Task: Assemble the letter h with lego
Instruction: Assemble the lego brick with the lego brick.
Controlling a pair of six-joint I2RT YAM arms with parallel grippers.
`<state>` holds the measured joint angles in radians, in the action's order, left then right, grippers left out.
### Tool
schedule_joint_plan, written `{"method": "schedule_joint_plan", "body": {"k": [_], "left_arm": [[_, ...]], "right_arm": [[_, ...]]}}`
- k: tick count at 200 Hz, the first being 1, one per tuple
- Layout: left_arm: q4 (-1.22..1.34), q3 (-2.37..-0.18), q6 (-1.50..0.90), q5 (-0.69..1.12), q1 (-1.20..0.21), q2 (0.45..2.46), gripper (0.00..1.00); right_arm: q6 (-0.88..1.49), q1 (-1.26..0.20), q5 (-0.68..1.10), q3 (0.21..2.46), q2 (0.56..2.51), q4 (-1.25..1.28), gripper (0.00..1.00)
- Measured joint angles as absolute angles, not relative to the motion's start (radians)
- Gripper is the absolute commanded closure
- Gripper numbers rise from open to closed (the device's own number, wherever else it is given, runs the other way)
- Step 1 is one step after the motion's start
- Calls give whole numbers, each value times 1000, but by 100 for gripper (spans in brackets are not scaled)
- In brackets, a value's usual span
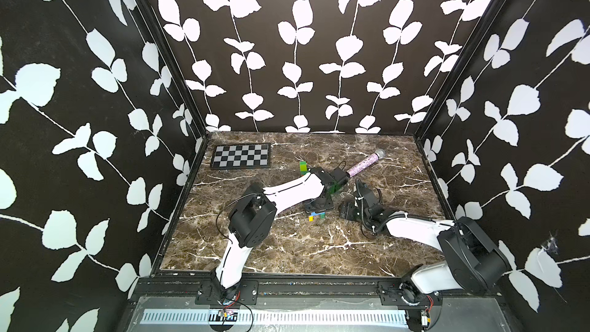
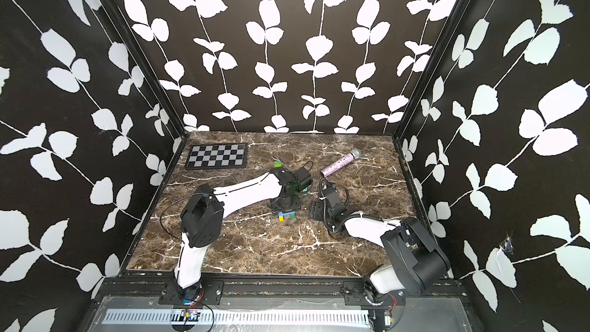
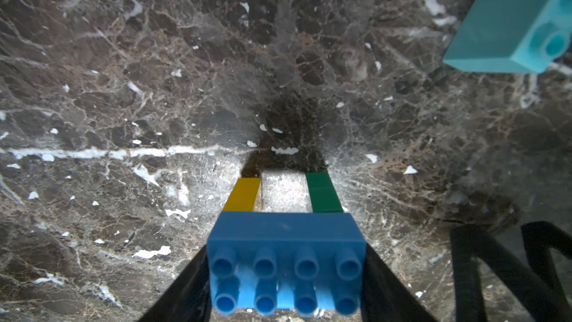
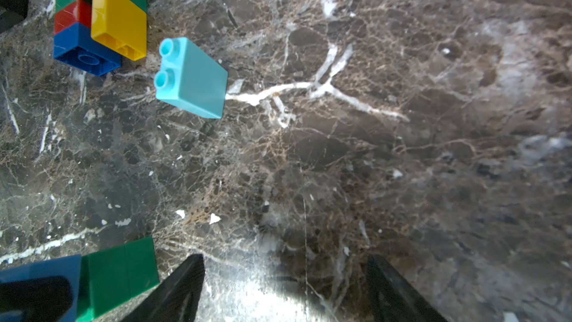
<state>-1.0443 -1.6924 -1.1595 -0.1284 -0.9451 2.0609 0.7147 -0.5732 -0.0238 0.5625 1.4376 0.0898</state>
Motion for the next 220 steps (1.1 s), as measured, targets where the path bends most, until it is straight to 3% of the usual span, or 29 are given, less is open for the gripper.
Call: {"method": "schedule_joint_plan", "body": {"k": [220], "left_arm": [[-1000, -1675, -1158, -124, -933, 2061, 95]], "right_arm": [[714, -573, -17, 570, 1441, 92, 18]]}}
